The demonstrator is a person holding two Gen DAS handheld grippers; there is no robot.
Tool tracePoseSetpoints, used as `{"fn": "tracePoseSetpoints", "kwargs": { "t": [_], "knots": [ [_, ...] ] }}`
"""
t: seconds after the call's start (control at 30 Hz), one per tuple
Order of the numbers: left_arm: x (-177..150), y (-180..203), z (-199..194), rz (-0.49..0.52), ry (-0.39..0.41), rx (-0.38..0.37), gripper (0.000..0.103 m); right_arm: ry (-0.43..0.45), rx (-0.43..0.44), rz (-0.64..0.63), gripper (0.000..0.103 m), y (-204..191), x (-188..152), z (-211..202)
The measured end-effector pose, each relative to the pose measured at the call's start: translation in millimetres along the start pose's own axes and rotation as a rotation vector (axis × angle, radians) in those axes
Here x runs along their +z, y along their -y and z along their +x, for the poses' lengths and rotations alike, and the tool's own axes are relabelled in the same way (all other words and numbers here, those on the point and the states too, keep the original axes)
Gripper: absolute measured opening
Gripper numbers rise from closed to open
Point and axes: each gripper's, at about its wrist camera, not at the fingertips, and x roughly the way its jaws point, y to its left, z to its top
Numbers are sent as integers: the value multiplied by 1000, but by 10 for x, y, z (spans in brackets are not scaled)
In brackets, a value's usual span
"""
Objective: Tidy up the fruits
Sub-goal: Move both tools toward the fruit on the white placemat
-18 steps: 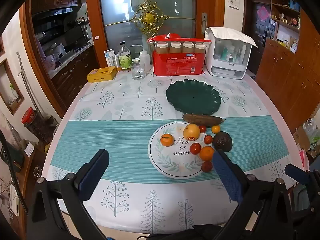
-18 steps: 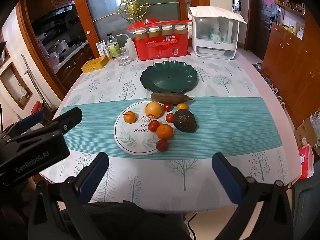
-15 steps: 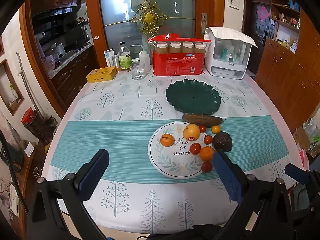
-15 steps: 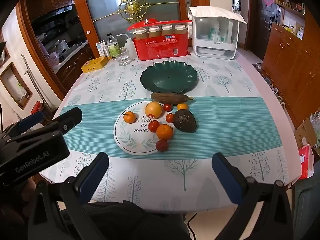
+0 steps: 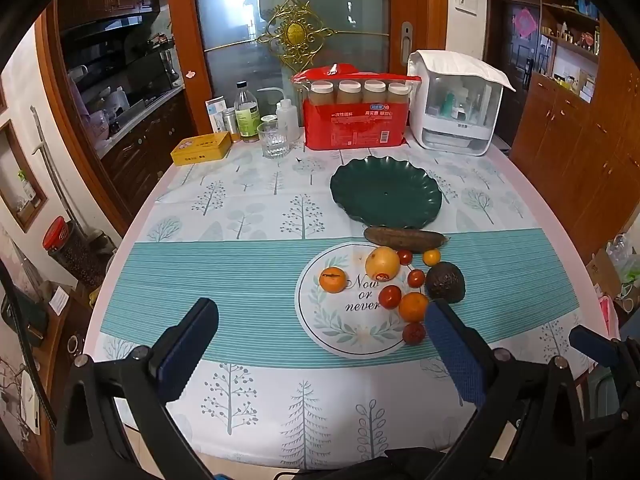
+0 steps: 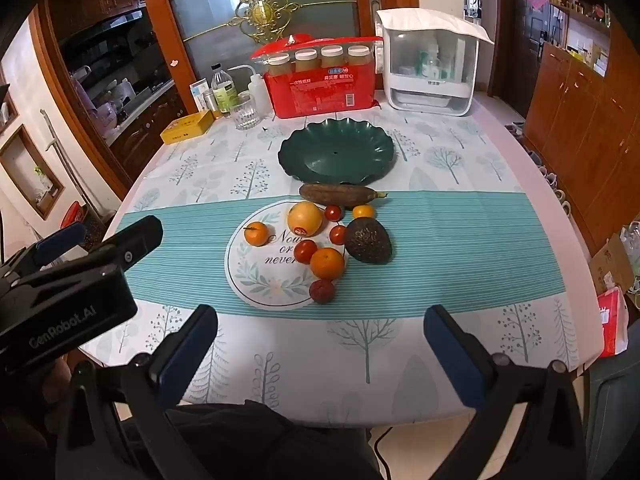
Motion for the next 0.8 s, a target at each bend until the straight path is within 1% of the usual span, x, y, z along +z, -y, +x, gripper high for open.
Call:
{"fn": "tracePoseSetpoints", "kwargs": {
  "t": [0.2, 0.3, 0.8],
  "knots": [
    [2, -7, -5, 0, -5, 2, 103, -4, 1, -1, 103, -40, 53, -93],
    [1, -8, -5, 1, -6, 2, 103, -6, 1, -2, 103, 15, 3, 29],
    [-24, 11, 48, 0, -16, 8, 103, -15, 4, -1, 103, 36, -2, 83]
  ]
}}
